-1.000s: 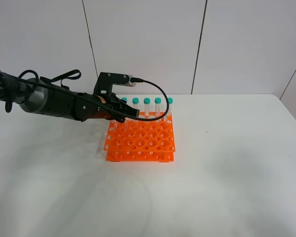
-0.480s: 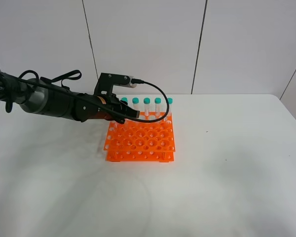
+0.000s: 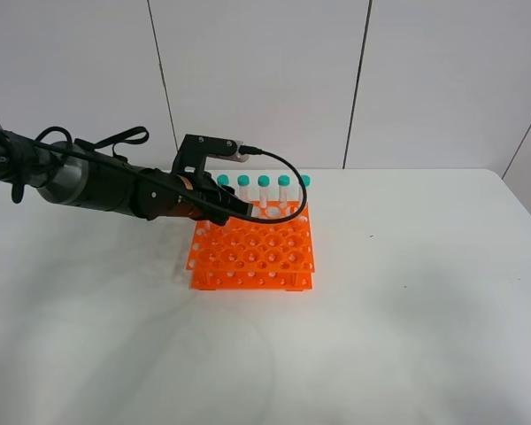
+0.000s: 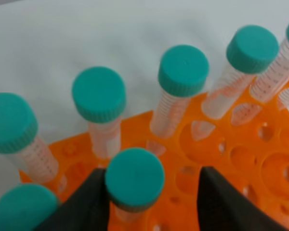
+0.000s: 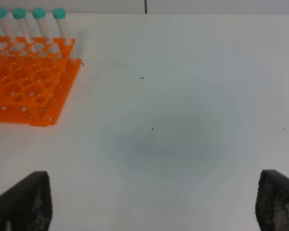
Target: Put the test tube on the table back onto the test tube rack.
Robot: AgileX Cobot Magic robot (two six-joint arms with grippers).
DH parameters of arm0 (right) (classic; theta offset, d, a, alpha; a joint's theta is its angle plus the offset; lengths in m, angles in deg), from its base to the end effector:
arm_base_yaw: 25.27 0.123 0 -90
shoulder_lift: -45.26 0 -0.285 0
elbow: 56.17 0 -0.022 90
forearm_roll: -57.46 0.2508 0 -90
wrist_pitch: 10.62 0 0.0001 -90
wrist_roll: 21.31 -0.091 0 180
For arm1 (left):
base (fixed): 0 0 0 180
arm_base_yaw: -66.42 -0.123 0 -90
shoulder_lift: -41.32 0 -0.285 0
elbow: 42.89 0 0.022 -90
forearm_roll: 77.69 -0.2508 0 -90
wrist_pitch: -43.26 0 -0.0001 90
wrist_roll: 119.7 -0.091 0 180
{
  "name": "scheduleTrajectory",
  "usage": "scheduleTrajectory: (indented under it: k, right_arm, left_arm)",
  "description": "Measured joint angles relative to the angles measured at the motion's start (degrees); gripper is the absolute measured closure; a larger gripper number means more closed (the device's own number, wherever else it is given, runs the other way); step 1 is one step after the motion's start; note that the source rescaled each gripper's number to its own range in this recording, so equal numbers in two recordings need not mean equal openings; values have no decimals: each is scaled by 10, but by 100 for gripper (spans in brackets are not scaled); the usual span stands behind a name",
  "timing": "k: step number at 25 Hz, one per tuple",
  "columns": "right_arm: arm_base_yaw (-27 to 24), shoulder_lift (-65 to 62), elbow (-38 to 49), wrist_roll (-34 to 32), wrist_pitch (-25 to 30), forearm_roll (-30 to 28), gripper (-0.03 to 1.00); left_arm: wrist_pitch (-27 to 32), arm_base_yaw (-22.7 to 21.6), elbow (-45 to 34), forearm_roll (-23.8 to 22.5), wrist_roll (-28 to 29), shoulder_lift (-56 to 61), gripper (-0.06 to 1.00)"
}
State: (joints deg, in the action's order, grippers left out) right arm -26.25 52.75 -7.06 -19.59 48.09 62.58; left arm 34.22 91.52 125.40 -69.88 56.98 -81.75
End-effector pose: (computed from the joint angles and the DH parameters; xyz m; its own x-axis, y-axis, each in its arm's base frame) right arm -0.0031 0.0070 0.2778 -0.4266 0.0237 -0.9041 -0.0449 0.9979 0.0474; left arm 0.3836 -0.1776 0.1475 -0.5597 0.1776 -0.8094 0.3666 0.9290 -0.0497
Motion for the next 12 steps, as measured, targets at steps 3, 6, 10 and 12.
scheduleTrajectory:
  k: [3, 6, 10, 12]
  right_arm:
    - [0, 0, 0, 0, 0, 0, 4]
    - [0, 0, 0, 0, 0, 0, 4]
    - [0, 0, 0, 0, 0, 0, 4]
    - [0, 0, 0, 0, 0, 0, 4]
  left_arm:
    - [19, 0, 0, 0, 0, 14, 66]
    - [39, 0, 0, 0, 0, 43, 66]
    - [77, 0, 0, 0, 0, 80, 66]
    - [103, 0, 0, 0, 0, 96, 66]
